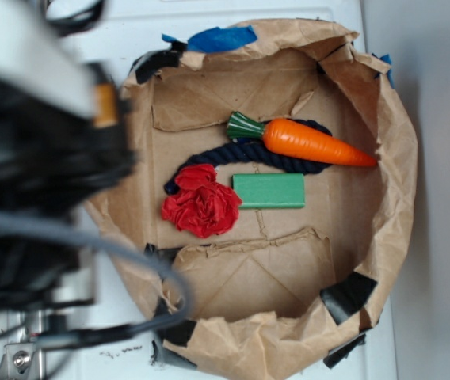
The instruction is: Grab the red paper.
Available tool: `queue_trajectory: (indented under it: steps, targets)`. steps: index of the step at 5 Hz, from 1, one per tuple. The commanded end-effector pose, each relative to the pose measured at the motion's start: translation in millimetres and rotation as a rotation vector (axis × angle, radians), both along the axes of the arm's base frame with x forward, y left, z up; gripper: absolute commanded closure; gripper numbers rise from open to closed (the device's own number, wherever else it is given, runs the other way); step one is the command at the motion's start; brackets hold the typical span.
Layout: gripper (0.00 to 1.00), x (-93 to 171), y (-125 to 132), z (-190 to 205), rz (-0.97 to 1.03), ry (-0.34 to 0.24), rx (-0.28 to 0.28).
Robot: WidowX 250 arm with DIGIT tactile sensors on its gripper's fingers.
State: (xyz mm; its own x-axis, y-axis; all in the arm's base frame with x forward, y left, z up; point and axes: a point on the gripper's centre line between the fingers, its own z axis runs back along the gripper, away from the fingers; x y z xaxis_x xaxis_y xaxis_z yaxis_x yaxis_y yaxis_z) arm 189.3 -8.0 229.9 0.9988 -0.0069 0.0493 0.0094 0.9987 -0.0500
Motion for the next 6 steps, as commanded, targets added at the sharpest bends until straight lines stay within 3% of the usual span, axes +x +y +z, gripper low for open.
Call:
queue_trajectory:
  steps: [1, 4, 5, 6]
  targets:
    - [0.00, 32, 5, -3, -0.045, -0.025, -0.014]
    - [0.00, 32, 5, -3, -0.045, -0.025, -0.014]
    - [0.00, 43, 14, -33, -0.074, -0.088, 0.044]
    - [0.00, 50, 20, -55, -0.089, -0.077, 0.037]
